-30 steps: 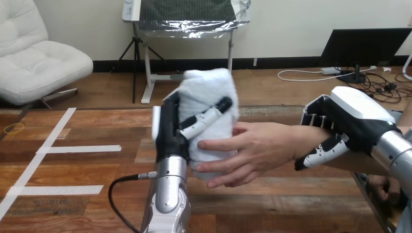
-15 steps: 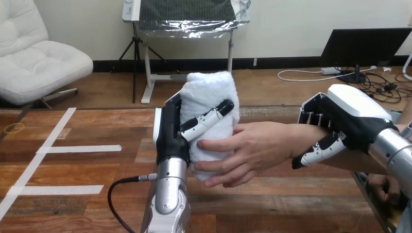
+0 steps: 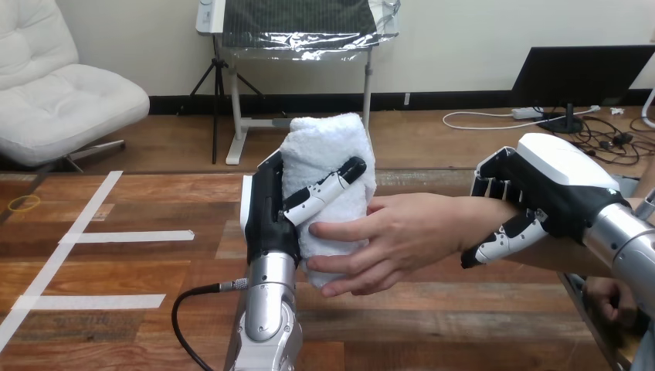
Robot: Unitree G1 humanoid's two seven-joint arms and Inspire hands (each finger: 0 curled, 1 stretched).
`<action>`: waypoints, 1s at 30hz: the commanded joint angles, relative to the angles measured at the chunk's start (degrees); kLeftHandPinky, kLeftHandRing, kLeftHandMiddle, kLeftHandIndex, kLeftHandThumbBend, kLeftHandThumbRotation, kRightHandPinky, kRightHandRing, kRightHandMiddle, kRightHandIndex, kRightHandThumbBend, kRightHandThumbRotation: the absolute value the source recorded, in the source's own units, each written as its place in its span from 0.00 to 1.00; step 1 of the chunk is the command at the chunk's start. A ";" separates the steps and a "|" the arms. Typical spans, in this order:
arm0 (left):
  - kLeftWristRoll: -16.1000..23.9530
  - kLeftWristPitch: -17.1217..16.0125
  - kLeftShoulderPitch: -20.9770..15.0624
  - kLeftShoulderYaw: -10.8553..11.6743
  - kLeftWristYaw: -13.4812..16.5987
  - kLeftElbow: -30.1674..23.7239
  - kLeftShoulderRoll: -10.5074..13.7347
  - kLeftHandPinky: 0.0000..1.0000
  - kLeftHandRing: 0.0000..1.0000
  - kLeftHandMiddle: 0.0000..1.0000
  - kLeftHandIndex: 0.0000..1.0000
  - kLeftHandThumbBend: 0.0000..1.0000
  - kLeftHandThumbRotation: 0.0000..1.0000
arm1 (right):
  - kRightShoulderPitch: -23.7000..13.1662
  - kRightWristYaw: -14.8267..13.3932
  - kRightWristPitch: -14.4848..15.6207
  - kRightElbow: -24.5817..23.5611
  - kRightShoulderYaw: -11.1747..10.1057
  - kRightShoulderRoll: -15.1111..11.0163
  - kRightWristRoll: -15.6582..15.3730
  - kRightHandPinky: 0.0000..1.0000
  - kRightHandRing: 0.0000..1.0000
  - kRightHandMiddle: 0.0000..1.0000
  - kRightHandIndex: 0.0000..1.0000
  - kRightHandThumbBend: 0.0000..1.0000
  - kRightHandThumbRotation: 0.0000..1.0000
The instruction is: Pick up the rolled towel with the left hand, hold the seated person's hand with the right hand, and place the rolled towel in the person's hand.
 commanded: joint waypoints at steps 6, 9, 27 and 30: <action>-3.12 -1.83 -10.02 -1.20 -2.68 -4.76 -12.95 0.24 0.30 0.37 0.39 0.56 0.01 | -5.14 -1.66 1.71 1.54 -1.14 2.18 0.82 0.23 0.27 0.33 0.34 0.87 0.19; -3.10 -1.85 -9.77 -1.61 -2.67 -5.15 -13.08 0.24 0.29 0.36 0.39 0.56 0.01 | -5.08 -1.77 1.63 1.60 -1.22 2.21 0.91 0.23 0.27 0.33 0.34 0.87 0.20; -3.37 -2.19 -8.78 -3.17 -2.72 -6.28 -12.64 0.23 0.28 0.35 0.38 0.57 0.02 | -4.41 -1.58 1.22 1.66 -1.97 2.15 2.08 0.22 0.26 0.32 0.33 0.87 0.19; -3.75 -2.01 -8.64 -3.24 -2.98 -6.56 -12.57 0.23 0.28 0.35 0.39 0.57 0.02 | -4.25 -1.35 1.49 1.43 -2.01 2.06 2.11 0.22 0.26 0.32 0.33 0.87 0.18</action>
